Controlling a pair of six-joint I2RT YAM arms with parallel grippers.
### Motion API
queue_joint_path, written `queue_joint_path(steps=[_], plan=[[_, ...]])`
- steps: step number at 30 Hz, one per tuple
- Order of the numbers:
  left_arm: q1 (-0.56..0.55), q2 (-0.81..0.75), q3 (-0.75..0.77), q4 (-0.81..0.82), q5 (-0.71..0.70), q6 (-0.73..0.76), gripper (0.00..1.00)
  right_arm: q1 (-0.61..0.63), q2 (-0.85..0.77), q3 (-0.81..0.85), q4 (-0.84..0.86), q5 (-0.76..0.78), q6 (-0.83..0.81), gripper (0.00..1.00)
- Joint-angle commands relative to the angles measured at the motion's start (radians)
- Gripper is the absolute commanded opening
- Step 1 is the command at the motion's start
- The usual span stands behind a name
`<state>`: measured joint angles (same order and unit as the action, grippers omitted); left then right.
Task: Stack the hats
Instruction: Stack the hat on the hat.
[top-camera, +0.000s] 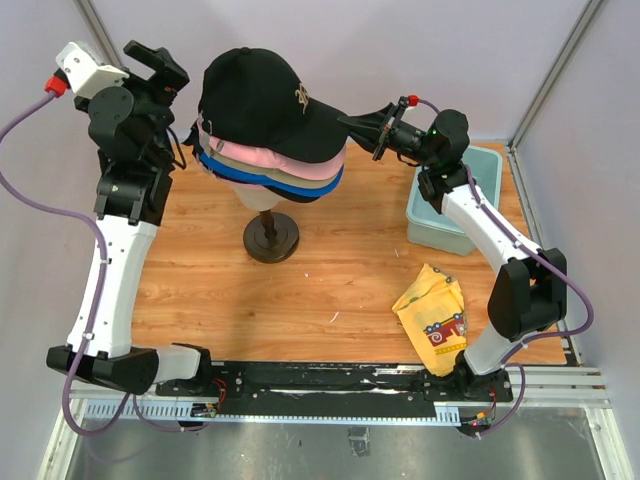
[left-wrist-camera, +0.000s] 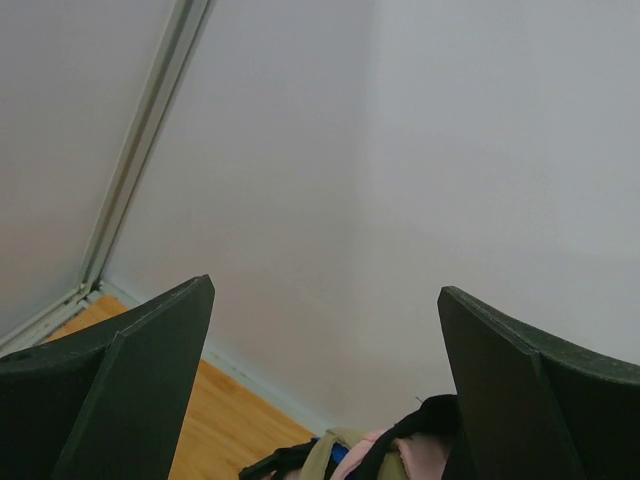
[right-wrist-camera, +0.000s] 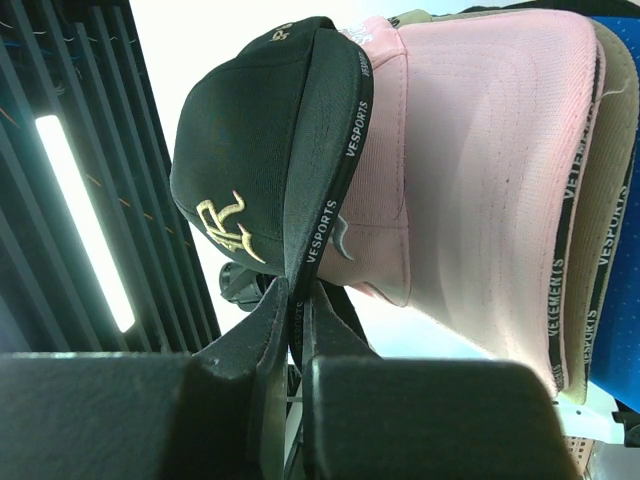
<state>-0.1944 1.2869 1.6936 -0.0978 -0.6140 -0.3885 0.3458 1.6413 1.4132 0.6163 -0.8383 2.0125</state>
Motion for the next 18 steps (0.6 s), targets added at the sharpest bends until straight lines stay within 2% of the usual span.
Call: queue_joint_path(steps=[1,4,11,18], plan=[[0.031,-0.007,0.062,-0.162,0.091,-0.109,0.99,0.014,0.000,-0.008,-0.005,-0.049,-0.055,0.01],[0.054,-0.008,0.061,-0.191,0.150,-0.140,0.97,0.014,0.005,-0.002,-0.006,-0.053,-0.060,0.01],[0.149,0.028,0.067,-0.263,0.391,-0.234,0.87,0.013,0.025,0.006,-0.001,-0.058,-0.066,0.01],[0.239,0.051,0.009,-0.231,0.653,-0.360,0.84,0.013,0.040,0.027,-0.022,-0.068,-0.086,0.01]])
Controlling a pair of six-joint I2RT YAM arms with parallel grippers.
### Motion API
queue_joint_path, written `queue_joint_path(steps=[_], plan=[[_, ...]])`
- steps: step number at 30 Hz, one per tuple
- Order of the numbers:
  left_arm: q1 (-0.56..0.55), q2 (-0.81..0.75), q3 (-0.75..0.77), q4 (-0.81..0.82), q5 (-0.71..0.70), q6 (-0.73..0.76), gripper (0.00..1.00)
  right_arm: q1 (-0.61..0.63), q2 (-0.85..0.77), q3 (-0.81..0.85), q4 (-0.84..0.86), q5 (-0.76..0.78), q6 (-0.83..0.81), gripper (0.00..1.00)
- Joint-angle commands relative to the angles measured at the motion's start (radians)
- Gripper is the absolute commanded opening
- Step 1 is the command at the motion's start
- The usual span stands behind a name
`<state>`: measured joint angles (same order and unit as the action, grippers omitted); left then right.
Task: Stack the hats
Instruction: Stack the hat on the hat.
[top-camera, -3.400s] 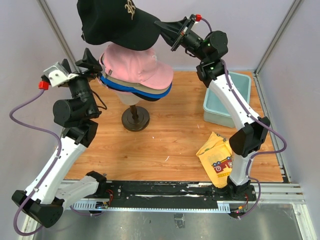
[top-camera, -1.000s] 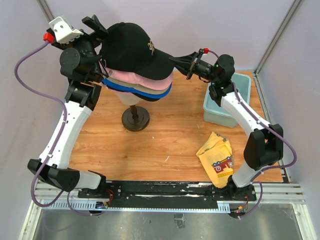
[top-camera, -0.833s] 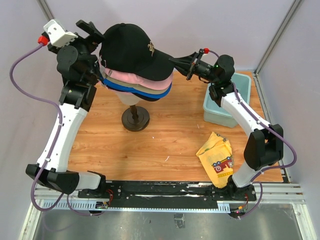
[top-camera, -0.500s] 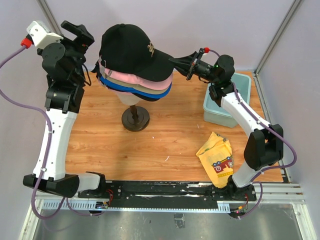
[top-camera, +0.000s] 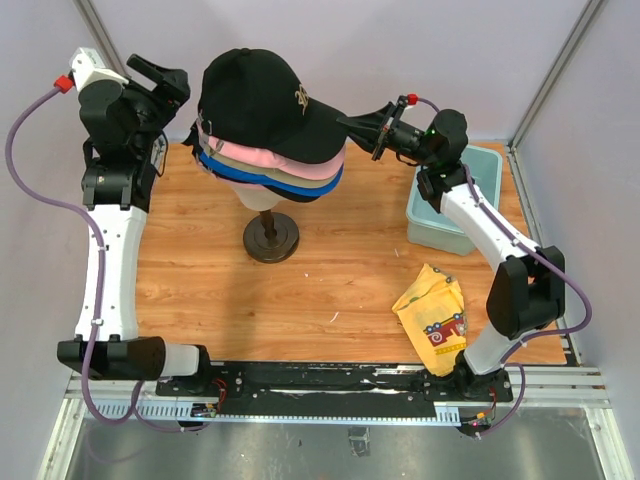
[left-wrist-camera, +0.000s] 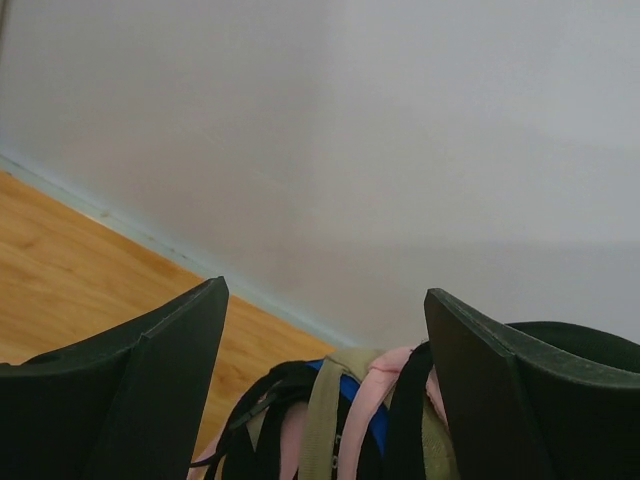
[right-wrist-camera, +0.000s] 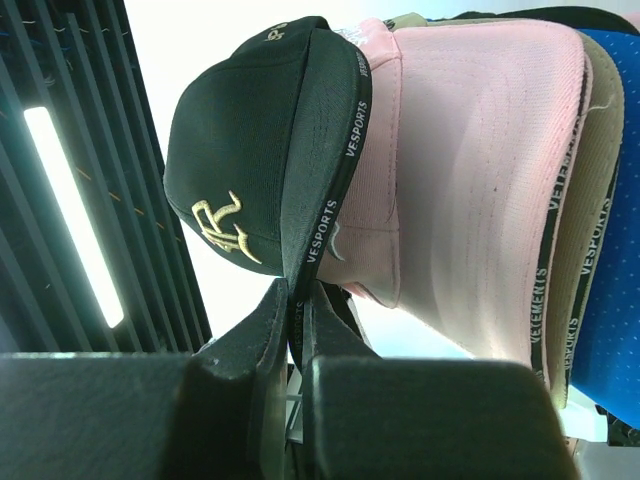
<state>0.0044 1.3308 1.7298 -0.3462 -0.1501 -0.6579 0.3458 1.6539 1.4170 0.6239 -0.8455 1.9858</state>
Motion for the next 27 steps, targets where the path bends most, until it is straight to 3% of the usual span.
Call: queue_joint_path(steps=[1,11,27], plan=[[0.049,0.009,-0.040,0.030,0.226,-0.106,0.83,0.013,0.028,0.024,-0.031,-0.061,-0.060,0.01],[0.117,-0.012,-0.153,0.189,0.458,-0.227,0.78,0.013,0.054,0.037,-0.044,-0.070,-0.081,0.01],[0.151,-0.100,-0.221,0.242,0.510,-0.254,0.78,0.013,0.088,0.061,-0.064,-0.083,-0.104,0.01]])
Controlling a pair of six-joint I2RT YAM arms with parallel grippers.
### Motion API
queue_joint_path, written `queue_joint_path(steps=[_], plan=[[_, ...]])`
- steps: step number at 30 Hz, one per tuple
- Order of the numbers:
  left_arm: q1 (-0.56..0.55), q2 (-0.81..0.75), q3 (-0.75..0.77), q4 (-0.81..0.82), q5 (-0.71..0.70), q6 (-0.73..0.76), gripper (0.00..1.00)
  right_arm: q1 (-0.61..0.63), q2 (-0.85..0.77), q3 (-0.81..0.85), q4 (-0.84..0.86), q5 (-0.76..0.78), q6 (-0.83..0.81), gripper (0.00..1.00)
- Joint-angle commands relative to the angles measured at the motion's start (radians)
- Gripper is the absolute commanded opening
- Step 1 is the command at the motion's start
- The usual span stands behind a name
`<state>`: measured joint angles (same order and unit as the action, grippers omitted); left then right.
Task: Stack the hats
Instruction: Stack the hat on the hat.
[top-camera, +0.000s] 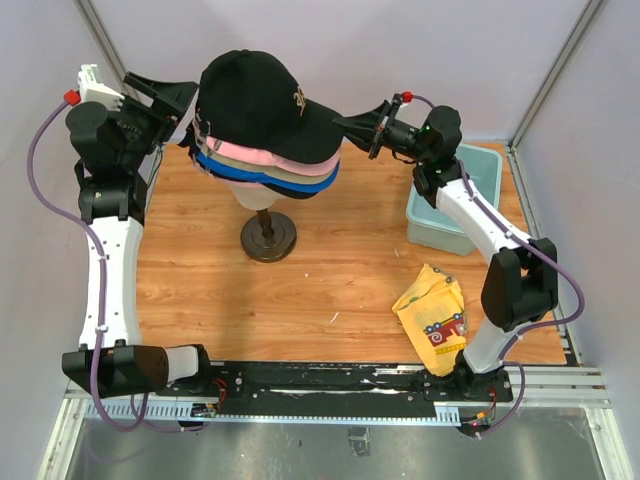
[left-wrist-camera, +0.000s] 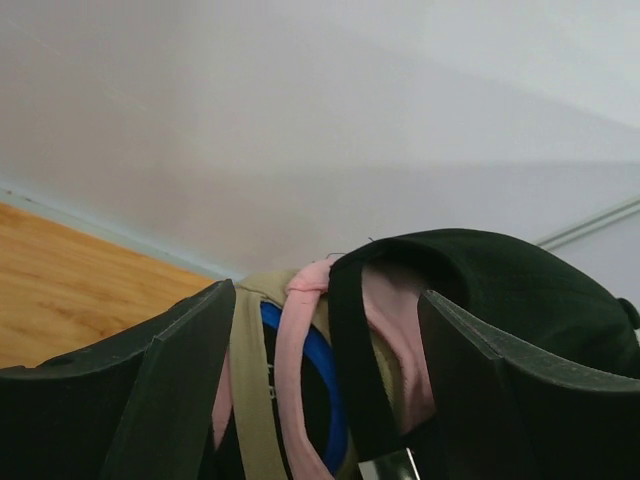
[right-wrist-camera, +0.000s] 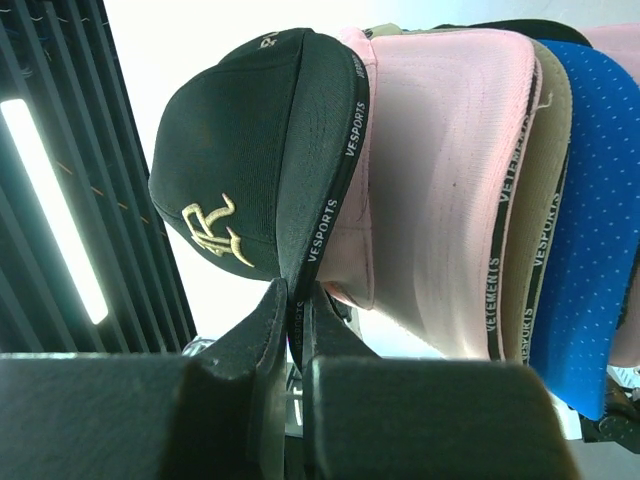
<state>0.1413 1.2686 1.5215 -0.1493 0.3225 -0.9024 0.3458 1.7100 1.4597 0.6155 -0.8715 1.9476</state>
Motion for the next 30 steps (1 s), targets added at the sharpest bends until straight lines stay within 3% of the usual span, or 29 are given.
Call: queue_joint_path(steps=[1,21,26,30], plan=[[0.014,-0.038,-0.012,0.048,0.043,-0.009,0.78,0.014,0.035,0.022,-0.056,-0.058,-0.066,0.01],[0.029,-0.054,-0.059,0.019,0.102,-0.001,0.67,0.025,0.124,0.140,-0.068,-0.063,-0.063,0.01],[0.030,-0.051,-0.052,0.023,0.112,-0.007,0.57,0.029,0.139,0.162,-0.069,-0.064,-0.061,0.01],[0.030,-0.045,-0.056,0.027,0.134,-0.011,0.38,0.030,0.151,0.176,-0.070,-0.065,-0.061,0.01]])
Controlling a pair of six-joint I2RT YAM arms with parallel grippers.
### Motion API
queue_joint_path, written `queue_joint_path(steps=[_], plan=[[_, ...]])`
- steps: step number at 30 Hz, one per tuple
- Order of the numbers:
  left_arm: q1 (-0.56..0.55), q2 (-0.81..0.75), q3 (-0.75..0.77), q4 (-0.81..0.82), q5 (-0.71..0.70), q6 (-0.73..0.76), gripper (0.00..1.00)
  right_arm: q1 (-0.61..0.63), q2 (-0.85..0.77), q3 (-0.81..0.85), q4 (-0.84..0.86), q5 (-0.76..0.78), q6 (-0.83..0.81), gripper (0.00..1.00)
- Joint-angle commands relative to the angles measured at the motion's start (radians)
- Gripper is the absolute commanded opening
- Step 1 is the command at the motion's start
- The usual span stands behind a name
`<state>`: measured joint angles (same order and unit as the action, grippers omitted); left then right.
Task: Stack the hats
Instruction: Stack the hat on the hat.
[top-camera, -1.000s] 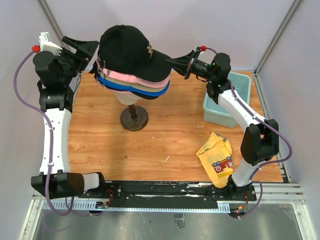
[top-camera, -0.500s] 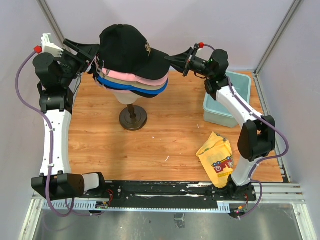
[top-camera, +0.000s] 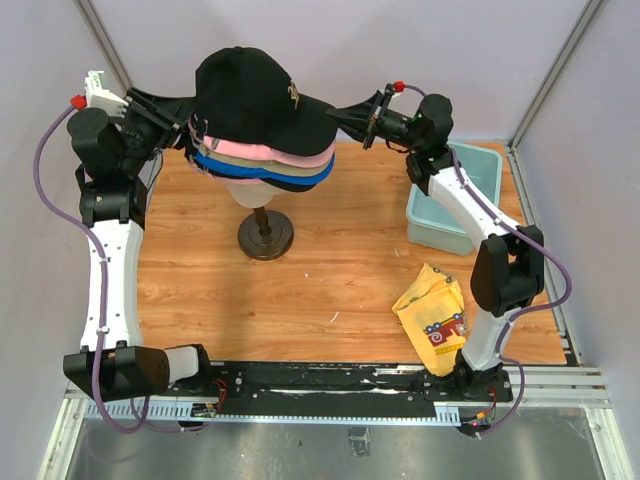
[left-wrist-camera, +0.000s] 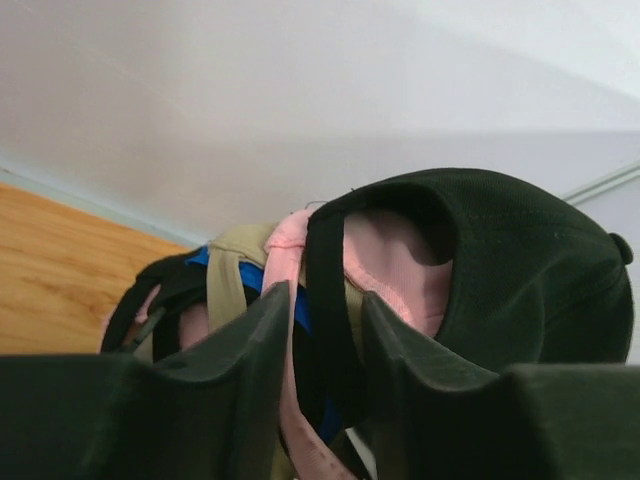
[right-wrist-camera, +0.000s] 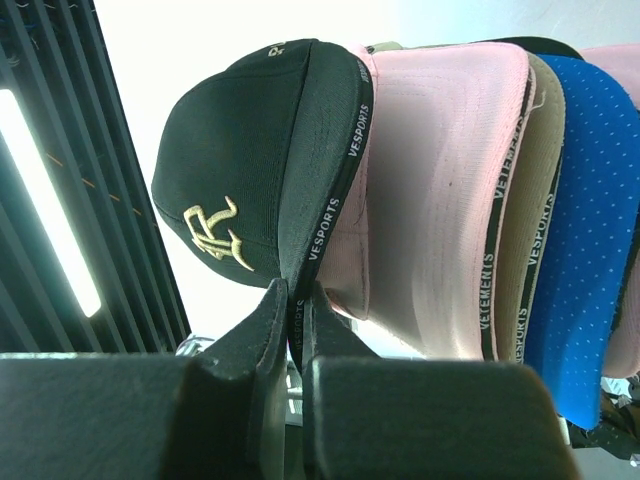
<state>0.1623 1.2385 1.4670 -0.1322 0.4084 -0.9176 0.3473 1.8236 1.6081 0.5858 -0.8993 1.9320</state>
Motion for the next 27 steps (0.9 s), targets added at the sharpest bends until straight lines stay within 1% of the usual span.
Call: queue_joint_path(steps=[1,3,4,5,6,11,19,27], plan=[[0.009,-0.012,-0.002,0.009,0.053,0.006,0.32,0.028,0.040,0.030,-0.038,-0.037,-0.046,0.01],[0.009,-0.011,-0.006,0.005,0.056,0.012,0.19,0.032,0.045,0.037,-0.038,-0.038,-0.044,0.01],[0.009,-0.013,-0.007,0.003,0.054,0.013,0.10,0.033,0.047,0.037,-0.034,-0.038,-0.042,0.01],[0.009,-0.014,-0.007,-0.004,0.051,0.016,0.04,0.032,0.049,0.037,-0.030,-0.038,-0.038,0.01],[0.009,-0.016,-0.006,-0.014,0.043,0.023,0.01,0.032,0.050,0.033,-0.024,-0.037,-0.033,0.01],[0.007,-0.037,0.001,-0.077,-0.022,0.055,0.00,0.032,0.062,0.019,0.013,-0.033,-0.014,0.03],[0.007,-0.074,0.017,-0.169,-0.123,0.101,0.00,0.029,0.100,0.001,0.075,-0.016,0.009,0.02],[0.007,-0.097,-0.043,-0.188,-0.169,0.120,0.00,0.023,0.139,-0.072,0.161,-0.001,0.039,0.01]])
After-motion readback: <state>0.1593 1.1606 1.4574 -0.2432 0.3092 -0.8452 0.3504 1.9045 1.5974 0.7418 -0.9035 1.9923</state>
